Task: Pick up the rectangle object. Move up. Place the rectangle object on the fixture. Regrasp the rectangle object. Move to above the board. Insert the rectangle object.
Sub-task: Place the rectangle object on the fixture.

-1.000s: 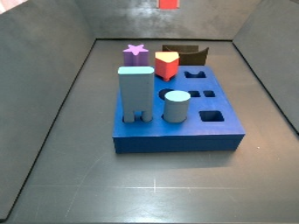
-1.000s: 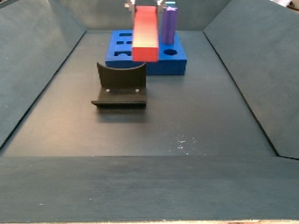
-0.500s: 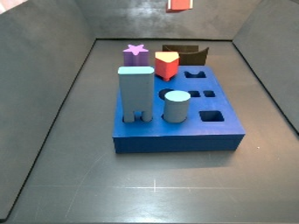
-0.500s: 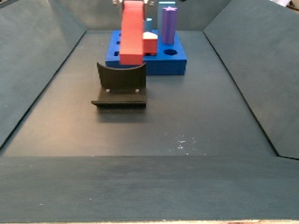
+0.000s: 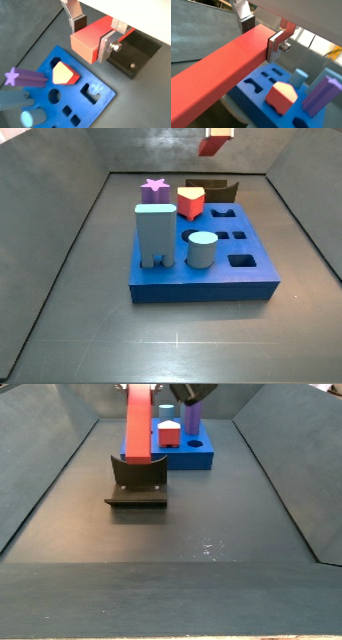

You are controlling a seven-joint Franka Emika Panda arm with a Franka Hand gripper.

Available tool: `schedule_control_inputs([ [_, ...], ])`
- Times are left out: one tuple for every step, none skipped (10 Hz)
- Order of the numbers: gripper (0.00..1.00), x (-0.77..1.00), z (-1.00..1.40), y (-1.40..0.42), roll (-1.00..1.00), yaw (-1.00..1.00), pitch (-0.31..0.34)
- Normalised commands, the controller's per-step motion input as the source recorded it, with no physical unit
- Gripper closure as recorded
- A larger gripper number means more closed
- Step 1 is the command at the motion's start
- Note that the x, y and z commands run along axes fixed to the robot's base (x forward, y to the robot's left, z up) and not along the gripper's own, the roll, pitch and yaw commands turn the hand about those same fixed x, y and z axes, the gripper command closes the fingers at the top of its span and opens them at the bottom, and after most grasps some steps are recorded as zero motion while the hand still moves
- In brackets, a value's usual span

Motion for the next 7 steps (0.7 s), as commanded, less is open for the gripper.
schedule_control_inputs([
  [1.0,0.06,-0.01,0.04,-1.0,-0.12,0.086],
  [1.0,0.06,-0.02,0.04,-1.0,-0.16,0.08],
  [1.0,0.08,-0.02,0.04,-0.87,-0.16,0.076],
  [1.0,0.09,-0.02,0.05,-0.64,-0.16,0.06],
  [1.0,0.09,-0.03,0.05,-0.46,-0.15,0.044],
  [1.0,0.08,-0.02,0.04,-0.35,-0.15,0.032],
  [1.0,0.07,-0.01,0.03,-0.22,-0.14,-0.002],
])
